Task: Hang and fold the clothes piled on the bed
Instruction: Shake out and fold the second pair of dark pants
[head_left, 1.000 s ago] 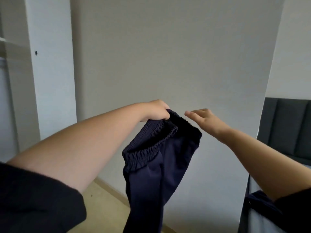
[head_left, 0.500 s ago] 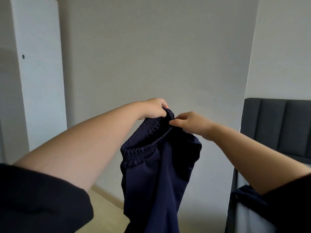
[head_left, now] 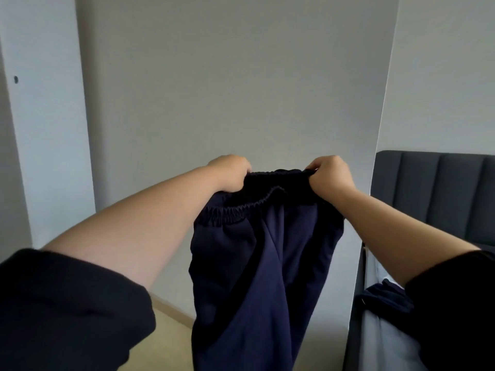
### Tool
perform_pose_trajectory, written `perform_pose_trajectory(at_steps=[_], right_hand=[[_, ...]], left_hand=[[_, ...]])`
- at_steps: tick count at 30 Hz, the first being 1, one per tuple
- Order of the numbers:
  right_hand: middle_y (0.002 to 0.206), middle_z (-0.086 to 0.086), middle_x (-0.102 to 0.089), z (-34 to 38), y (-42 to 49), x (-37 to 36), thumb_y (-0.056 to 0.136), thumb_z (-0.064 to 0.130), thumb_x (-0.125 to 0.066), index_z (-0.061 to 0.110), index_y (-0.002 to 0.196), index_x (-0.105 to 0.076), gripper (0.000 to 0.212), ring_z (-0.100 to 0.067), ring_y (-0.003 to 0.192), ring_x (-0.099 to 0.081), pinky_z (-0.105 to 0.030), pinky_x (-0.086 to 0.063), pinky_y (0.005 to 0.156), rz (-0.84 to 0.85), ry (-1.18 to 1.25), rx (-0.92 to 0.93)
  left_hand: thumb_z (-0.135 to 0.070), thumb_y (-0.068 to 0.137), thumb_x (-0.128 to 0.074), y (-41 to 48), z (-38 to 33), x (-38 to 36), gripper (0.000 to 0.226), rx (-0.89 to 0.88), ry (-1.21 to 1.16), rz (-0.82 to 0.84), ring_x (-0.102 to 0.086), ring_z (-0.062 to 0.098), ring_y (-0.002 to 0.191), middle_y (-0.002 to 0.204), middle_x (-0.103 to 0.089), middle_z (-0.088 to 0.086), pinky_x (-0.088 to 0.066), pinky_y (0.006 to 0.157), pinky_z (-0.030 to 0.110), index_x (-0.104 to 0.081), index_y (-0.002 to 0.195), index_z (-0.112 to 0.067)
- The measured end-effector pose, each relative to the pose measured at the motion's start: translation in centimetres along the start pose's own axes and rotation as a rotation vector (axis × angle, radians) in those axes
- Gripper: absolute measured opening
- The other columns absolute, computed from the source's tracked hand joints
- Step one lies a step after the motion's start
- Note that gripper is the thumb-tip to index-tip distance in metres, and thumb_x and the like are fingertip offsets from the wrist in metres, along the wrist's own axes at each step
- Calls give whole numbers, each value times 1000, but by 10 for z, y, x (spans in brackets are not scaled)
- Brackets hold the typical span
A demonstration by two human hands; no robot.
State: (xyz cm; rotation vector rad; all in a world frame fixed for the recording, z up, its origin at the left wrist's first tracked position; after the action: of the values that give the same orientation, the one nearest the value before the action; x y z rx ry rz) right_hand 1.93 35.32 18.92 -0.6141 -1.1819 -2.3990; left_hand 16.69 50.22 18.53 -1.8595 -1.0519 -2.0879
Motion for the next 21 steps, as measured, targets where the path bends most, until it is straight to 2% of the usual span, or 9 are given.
perform_pose_trajectory(at_steps=[2,4,7,9,13,16,17,19,21], right_hand=[[91,-4,-69,-12,5,9,78,-2,-49,16,87,-73,31,-26,88,-62,-27,-47,76,-5,-21,-28],[93,-5,-69,-23,8,16,77,-5,-48,14,89,-74,34,-27,90,-62,-28,-49,77,-15,-32,-63],[88,-6,-67,-41,9,24,77,-5,-47,10,89,-75,34,-26,83,-59,-27,-45,71,-13,-77,-100],[87,-10,-68,-51,8,28,78,-6,-48,8,87,-75,31,-25,77,-56,-26,-43,68,0,-109,-120],[80,-16,-63,-67,10,27,77,-11,-39,-6,84,-71,32,-23,71,-51,-28,-43,65,15,4,-221],[77,-12,-58,-70,15,29,77,-12,-42,-9,92,-69,30,-24,71,-51,-38,-53,70,-5,124,-277],[77,-12,-62,-66,18,32,77,-10,-47,-4,90,-71,27,-26,72,-56,-39,-54,71,-15,63,-244],[75,-13,-64,-54,21,34,74,-6,-53,2,81,-71,21,-31,70,-59,-31,-50,60,22,-191,-157],[67,-12,-58,-46,20,29,71,-6,-51,2,74,-62,14,-28,59,-53,-24,-40,49,108,-397,-151]], left_hand=[[3,77,-46,2,16,-2,24,52,0,-6,-49,25,73,82,-58,7,-39,60,30,-65,89,-7],[4,77,-48,5,28,-1,20,99,-52,1,-45,24,69,77,-54,8,-35,57,27,-63,80,-10],[2,80,-59,8,46,-1,14,166,-229,42,-52,22,70,73,-58,5,-41,56,22,-68,82,-8],[6,78,-55,7,55,-3,19,206,-348,72,-51,21,69,73,-57,5,-46,60,23,-70,84,-5],[9,79,-47,9,55,-3,28,238,-441,61,-50,24,70,74,-57,7,-46,65,26,-70,82,-6],[7,77,-42,11,55,3,22,294,-489,-6,-39,24,69,73,-45,8,-38,63,29,-56,75,-10],[6,77,-42,12,57,9,19,328,-456,-52,-38,24,67,72,-44,9,-35,60,27,-52,74,-10],[3,79,-42,11,58,26,18,390,-343,-183,-40,25,63,69,-45,7,-33,56,26,-46,65,-8],[1,80,-44,8,57,41,17,443,-272,-316,-47,27,72,74,-49,8,-39,61,28,-46,65,-7]])
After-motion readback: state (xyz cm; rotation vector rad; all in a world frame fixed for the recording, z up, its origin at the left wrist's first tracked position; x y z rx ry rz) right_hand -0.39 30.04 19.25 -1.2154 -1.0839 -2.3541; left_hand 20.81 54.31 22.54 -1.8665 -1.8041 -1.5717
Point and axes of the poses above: each hand's wrist, its own y-axis towards the middle knuckle, its own x-axis out of the back of the hand, z = x × y, the point moved 9 cm from there along y, towards the middle knuckle
